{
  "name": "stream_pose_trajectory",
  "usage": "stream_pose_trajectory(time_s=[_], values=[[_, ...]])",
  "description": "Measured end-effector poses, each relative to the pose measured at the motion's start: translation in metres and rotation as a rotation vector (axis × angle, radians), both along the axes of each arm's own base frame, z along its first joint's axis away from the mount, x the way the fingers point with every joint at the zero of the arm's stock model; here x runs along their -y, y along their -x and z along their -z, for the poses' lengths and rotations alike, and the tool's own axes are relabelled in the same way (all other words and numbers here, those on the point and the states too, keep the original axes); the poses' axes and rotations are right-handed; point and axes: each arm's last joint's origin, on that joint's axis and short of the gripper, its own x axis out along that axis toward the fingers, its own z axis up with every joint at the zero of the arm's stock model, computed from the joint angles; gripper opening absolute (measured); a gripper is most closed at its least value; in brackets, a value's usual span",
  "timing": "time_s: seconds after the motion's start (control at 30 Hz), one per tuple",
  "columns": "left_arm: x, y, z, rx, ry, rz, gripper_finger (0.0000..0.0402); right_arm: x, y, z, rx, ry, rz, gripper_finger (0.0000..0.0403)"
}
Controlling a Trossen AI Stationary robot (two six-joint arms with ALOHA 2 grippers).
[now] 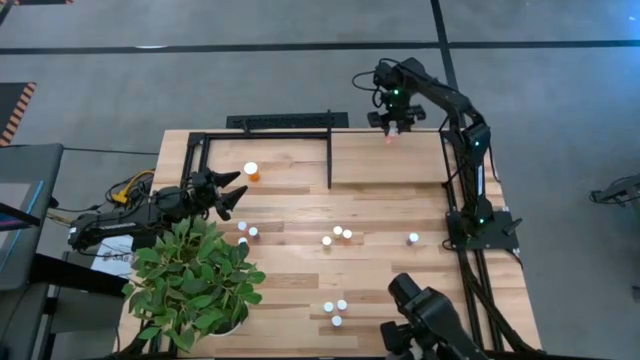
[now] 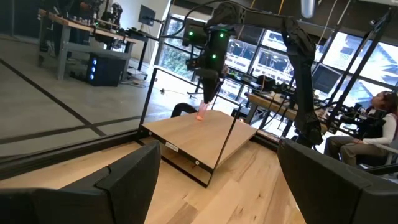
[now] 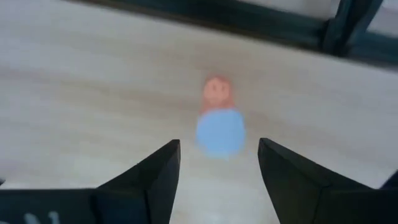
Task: Pick and place medicine bottles onto shelf by color
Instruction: Put the blue pill bottle on the shelf
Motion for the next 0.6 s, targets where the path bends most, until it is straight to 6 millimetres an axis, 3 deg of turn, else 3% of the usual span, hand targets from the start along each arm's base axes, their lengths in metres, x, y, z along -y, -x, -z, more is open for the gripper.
stream_pose_trajectory(time_s=[0.27, 0.47, 0.6], values=[[0.0, 0.0, 0.0, 0.0, 0.0, 0.0, 0.0312, -0.021, 0.003, -0.033, 0.066, 0.011, 0.018, 0.024], [0.0, 0.0, 0.0, 0.0, 0.0, 0.0, 0.0312, -0.057, 0.015, -0.065, 0.064, 0.078, 0.066, 0.024], [0.0, 0.0, 0.0, 0.0, 0.0, 0.0, 0.0312, -0.082, 0.027, -0.066, 0.032, 0.065, 0.113, 0.024]])
